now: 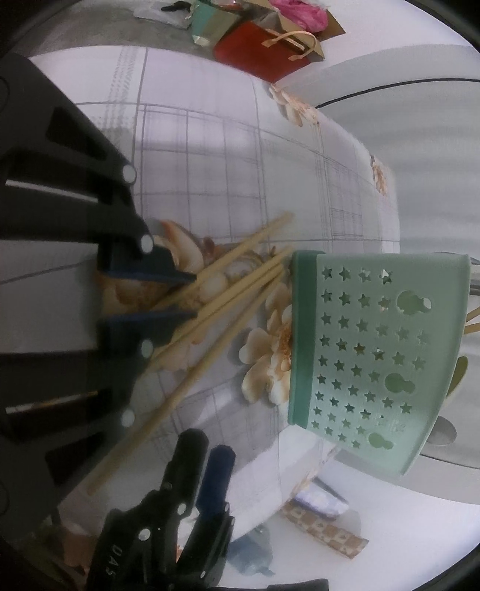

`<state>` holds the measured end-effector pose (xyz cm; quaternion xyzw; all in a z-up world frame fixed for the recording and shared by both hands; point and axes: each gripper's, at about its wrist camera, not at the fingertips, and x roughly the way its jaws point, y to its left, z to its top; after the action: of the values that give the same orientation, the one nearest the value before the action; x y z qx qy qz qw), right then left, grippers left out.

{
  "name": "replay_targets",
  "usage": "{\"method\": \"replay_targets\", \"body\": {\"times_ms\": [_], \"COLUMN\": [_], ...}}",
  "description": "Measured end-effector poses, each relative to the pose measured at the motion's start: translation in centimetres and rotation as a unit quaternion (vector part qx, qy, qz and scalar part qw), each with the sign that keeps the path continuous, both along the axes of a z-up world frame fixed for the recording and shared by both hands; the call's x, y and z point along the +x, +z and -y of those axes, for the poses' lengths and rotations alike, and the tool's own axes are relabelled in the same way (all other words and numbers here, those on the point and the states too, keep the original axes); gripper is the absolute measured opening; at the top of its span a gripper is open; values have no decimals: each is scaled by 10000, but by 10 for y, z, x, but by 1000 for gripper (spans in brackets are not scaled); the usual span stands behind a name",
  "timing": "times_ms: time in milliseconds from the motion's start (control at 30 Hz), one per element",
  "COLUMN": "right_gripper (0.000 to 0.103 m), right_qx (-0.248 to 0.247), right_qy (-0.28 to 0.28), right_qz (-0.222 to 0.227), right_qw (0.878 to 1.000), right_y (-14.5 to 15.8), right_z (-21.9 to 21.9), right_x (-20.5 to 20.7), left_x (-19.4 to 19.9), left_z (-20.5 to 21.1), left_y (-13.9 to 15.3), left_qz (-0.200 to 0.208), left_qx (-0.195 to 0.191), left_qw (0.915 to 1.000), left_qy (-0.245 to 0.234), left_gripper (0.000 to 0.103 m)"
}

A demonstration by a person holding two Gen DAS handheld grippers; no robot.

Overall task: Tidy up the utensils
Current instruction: 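Lower the right gripper to the chopsticks while the left closes on a chopstick, then hold a chopstick in the left gripper while the right grips another chopstick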

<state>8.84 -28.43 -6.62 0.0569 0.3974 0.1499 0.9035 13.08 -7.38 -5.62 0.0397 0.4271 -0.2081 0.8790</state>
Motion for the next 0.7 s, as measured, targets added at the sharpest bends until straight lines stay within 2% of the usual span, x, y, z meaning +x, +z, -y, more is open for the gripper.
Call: {"method": "replay_targets", "body": {"times_ms": [367,400,467,533,700], "right_gripper": [33,31,16,7,7], "right_qx": [-569,-639,-765,-789,-902], "right_qy": [517,561,621,684,658], "right_qz": [-176,-146,-123,-134,-181], "right_qw": [9969,9963,9951,9944,9936], "right_y": [-12,-12,-13,-13,-12], "right_z": [-31,-34,-38,-39,-34], "right_x": [17,19,22,24,16], "left_x": [-11,-11,-13,-17,-27], "left_z": [-19,-20,-23,-25,-32], "left_y": [1,1,1,1,1], "left_qz": [-102,-116,-143,-177,-368], "left_qx": [89,85,81,77,-35], "left_qw": [9999,9999,9999,9998,9993], "left_qy": [35,40,42,27,-47], "left_gripper": [8,8,8,8,8]}}
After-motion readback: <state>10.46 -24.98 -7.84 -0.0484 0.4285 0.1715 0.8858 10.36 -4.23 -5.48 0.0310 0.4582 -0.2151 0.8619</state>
